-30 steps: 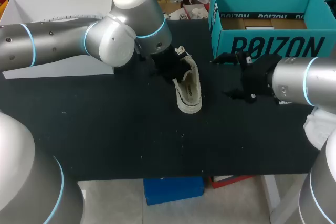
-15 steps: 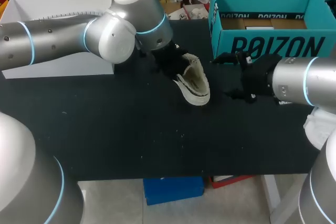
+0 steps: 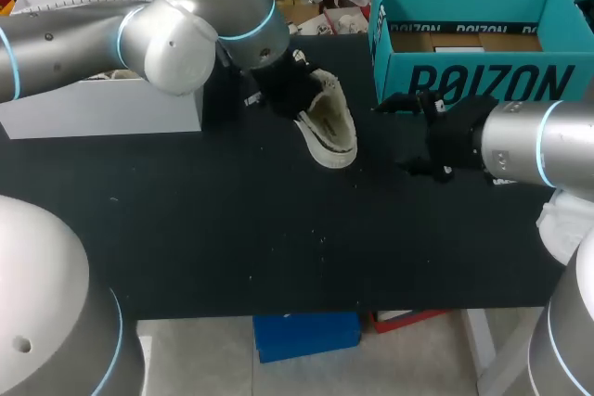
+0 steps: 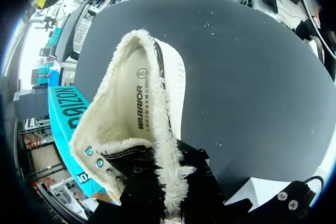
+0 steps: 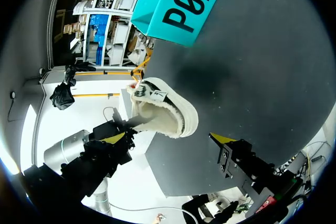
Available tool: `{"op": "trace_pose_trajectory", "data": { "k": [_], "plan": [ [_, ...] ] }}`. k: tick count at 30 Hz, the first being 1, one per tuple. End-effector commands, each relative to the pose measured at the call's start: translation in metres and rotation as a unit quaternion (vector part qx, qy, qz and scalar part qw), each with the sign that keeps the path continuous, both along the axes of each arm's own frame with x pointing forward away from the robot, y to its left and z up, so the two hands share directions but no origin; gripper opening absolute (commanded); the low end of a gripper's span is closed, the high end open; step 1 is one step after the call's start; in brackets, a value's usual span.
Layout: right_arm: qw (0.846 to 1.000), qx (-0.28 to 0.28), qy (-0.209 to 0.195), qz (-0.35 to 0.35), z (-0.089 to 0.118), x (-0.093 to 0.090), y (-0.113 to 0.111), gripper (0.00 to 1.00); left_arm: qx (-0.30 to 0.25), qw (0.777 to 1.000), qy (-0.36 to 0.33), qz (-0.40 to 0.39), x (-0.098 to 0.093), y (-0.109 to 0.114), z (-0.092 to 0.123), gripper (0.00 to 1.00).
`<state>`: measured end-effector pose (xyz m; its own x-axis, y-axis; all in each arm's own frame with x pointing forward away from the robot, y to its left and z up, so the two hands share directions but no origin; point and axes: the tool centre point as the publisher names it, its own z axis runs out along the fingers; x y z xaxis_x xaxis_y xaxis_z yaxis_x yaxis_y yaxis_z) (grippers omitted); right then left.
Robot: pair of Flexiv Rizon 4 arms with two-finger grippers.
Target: Take the shoe out of the shoebox, open the shoe tongue, remove and reinsert the insole, then place the shoe into the shoebox
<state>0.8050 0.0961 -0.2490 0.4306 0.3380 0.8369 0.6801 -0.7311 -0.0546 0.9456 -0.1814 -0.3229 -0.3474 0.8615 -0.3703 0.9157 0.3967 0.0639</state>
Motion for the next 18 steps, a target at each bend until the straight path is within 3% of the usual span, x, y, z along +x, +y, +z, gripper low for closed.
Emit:
{"op": "trace_pose_trajectory", "data": {
  "k": [1,13,18],
  "plan": [
    [0.984,-0.031,-0.022,-0.172,-0.003,-0.008,0.001,1.0,-0.009,1.0,-0.015,0.023,-0.015,0.032,0.053,0.0],
    [0.984,-0.031,-0.022,-0.172,-0.003,-0.008,0.001,1.0,-0.056,0.988,-0.052,0.134,-0.003,0.092,0.103,0.0],
    [0.984,-0.031,-0.022,-0.172,-0.003,-0.008,0.001,1.0,-0.082,0.972,-0.06,0.211,0.004,0.136,0.113,0.0]
  ]
}}
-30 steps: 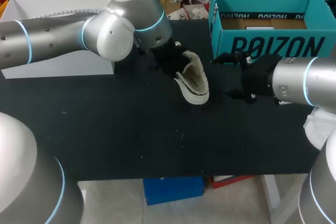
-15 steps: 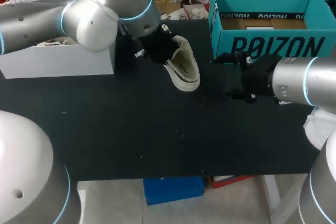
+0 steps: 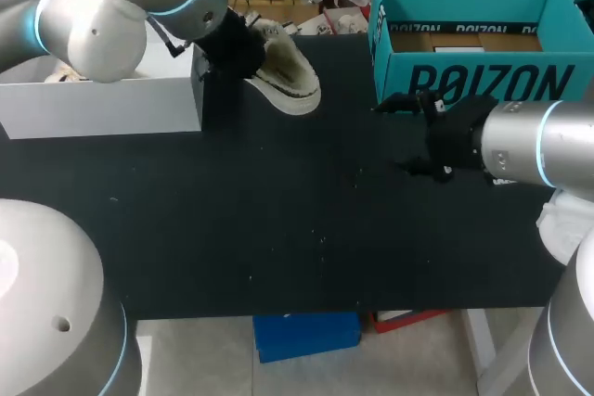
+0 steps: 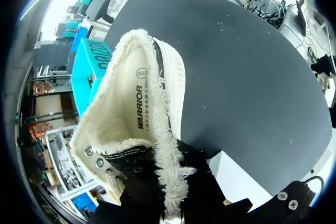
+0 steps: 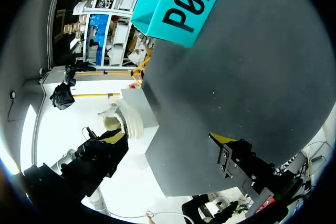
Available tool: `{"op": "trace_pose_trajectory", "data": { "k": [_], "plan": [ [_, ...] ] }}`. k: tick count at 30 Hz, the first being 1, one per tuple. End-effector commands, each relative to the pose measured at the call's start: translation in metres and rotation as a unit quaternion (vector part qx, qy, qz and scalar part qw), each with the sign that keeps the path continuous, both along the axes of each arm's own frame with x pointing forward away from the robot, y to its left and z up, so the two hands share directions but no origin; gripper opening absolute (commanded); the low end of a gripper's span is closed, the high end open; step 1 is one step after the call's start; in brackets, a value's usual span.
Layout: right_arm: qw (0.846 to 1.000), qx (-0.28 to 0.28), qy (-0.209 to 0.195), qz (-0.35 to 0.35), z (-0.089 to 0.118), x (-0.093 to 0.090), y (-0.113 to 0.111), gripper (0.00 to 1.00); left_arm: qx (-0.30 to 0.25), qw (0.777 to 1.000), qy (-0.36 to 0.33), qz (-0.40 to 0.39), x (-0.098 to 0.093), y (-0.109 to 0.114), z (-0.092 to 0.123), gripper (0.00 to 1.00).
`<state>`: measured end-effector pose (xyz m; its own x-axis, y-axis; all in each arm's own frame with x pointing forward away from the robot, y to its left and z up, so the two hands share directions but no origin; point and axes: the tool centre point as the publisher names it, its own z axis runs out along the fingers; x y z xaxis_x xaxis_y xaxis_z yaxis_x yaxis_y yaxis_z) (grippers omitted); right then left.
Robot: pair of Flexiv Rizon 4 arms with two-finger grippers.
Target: Take the shoe out of the shoebox, open the shoe tongue, remove and reinsert the insole, then place the shoe into the shoebox
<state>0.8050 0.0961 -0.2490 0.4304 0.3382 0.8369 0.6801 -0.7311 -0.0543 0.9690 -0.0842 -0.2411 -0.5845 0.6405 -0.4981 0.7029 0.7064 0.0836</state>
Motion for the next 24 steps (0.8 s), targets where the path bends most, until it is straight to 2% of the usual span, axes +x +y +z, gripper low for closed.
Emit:
{"op": "trace_pose_trajectory", "data": {
  "k": [1,7,9,16,24],
  "plan": [
    [0.984,-0.031,-0.022,-0.172,-0.003,-0.008,0.001,1.0,-0.03,0.998,-0.018,0.044,-0.018,0.049,0.031,0.0],
    [0.984,-0.031,-0.022,-0.172,-0.003,-0.008,0.001,1.0,-0.059,0.992,-0.021,0.11,-0.014,0.099,0.032,0.0],
    [0.984,-0.031,-0.022,-0.172,-0.003,-0.008,0.001,1.0,-0.066,0.99,-0.022,0.121,-0.008,0.118,0.029,0.0],
    [0.984,-0.031,-0.022,-0.172,-0.003,-0.008,0.001,1.0,-0.079,0.983,-0.014,0.168,0.013,0.161,0.02,0.0],
    [0.984,-0.031,-0.022,-0.172,-0.003,-0.008,0.001,1.0,-0.071,0.97,-0.003,0.233,0.038,0.225,0.015,0.0]
  ]
}}
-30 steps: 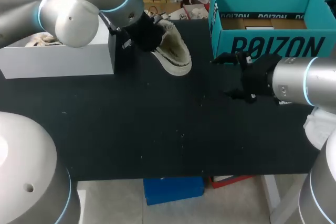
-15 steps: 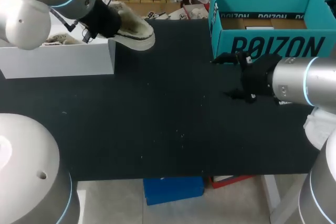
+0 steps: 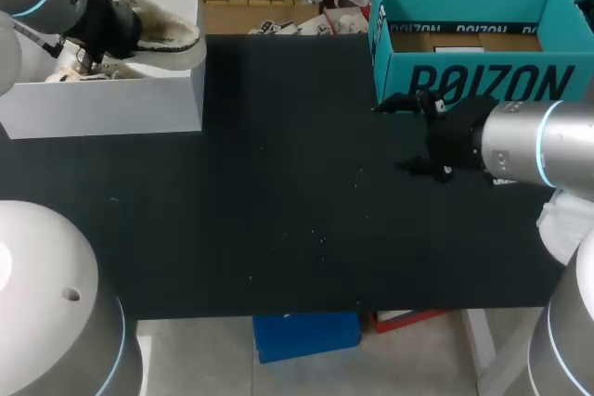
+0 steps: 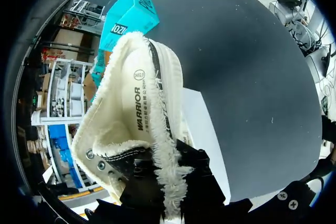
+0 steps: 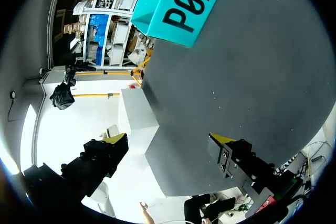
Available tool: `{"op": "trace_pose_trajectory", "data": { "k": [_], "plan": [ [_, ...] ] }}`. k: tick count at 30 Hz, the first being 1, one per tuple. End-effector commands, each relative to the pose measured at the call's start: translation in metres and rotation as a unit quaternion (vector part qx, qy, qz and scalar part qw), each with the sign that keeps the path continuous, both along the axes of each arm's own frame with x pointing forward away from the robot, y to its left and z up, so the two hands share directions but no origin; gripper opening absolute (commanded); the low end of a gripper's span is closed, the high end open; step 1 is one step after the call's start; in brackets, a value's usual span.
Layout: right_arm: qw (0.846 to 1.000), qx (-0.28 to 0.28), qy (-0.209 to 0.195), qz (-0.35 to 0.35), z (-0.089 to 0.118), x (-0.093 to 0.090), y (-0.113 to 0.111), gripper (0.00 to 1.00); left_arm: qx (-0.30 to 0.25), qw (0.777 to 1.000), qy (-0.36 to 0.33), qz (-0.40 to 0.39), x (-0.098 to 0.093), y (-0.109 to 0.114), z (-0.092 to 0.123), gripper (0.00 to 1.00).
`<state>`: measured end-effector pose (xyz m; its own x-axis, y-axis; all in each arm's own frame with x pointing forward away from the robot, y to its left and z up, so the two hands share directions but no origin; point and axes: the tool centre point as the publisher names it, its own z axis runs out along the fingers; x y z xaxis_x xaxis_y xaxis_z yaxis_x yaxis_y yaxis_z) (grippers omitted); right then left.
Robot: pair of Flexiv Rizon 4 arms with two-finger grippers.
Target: Take the shoe out of the shoebox, open the shoe tongue, remove and reinsert the insole, then place the shoe into the shoebox
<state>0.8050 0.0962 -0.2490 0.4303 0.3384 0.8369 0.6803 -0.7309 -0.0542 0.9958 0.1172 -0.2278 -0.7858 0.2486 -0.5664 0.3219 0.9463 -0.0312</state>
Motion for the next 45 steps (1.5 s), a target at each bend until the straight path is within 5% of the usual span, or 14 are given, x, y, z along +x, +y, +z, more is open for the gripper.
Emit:
{"op": "trace_pose_trajectory", "data": {
  "k": [1,12,22,35,45],
  "plan": [
    [0.984,-0.031,-0.022,-0.172,-0.003,-0.008,0.001,1.0,-0.002,1.0,0.003,0.018,0.014,0.031,0.001,0.0],
    [0.984,-0.031,-0.022,-0.172,-0.003,-0.008,0.001,1.0,0.02,0.997,0.012,0.076,0.065,0.097,-0.003,0.0],
    [0.984,-0.031,-0.022,-0.172,-0.003,-0.008,0.001,1.0,0.037,0.994,0.033,0.099,0.115,0.132,-0.024,0.0],
    [0.984,-0.031,-0.022,-0.172,-0.003,-0.008,0.001,1.0,0.042,0.992,0.058,0.099,0.17,0.122,-0.056,0.0],
    [0.984,-0.031,-0.022,-0.172,-0.003,-0.008,0.001,1.0,0.038,0.993,0.075,0.08,0.173,0.094,-0.079,0.0]
  ]
}}
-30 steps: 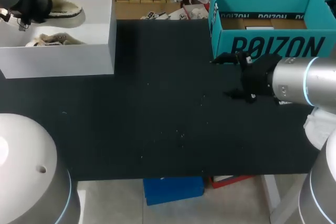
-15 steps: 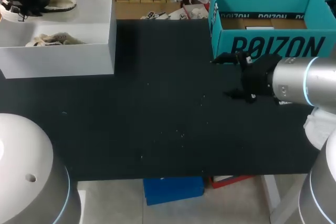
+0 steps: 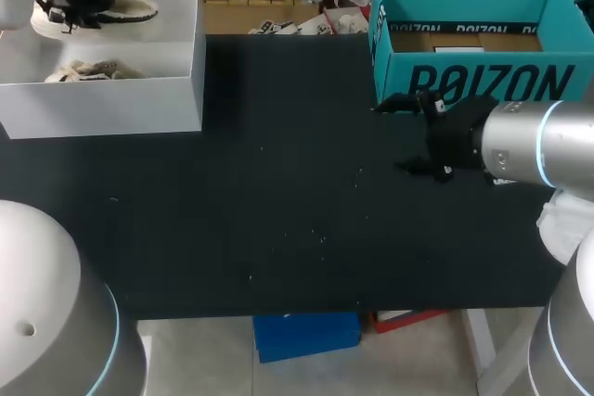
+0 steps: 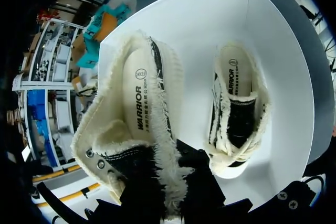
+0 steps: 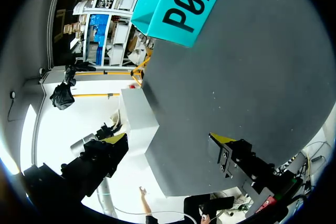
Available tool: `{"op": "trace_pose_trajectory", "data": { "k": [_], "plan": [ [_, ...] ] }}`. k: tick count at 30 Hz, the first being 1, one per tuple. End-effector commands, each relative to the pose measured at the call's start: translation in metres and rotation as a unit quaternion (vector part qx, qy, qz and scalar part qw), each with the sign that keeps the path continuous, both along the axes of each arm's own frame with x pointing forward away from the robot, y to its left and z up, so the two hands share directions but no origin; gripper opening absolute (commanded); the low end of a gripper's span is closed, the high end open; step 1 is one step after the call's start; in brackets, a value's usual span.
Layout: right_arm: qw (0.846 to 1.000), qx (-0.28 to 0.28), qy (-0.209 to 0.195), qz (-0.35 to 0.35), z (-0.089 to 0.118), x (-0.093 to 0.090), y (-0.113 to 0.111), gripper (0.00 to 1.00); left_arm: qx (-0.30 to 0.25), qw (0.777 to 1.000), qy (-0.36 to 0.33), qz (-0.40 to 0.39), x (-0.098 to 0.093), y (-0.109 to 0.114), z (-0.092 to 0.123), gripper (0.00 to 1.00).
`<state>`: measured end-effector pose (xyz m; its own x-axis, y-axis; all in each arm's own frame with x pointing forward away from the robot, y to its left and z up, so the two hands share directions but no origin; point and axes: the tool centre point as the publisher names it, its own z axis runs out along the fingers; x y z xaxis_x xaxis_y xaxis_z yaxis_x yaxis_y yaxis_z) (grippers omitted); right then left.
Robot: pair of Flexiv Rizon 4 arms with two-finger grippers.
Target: Take the shoe out of the shoebox, open the shoe tongue, remove and reinsert the insole, then place the shoe into the shoebox
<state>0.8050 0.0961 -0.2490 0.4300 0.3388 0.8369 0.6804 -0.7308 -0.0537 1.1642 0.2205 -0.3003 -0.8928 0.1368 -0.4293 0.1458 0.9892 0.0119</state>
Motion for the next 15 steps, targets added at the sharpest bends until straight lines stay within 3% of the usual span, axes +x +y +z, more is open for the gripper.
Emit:
{"op": "trace_pose_trajectory", "data": {
  "k": [1,15],
  "plan": [
    [0.984,-0.031,-0.022,-0.172,-0.003,-0.008,0.001,1.0,-0.003,1.0,0.003,-0.011,0.003,-0.013,-0.008,0.0],
    [0.984,-0.031,-0.022,-0.172,-0.003,-0.008,0.001,1.0,-0.002,1.0,0.011,-0.013,0.0,-0.03,-0.022,0.0]
  ]
}}
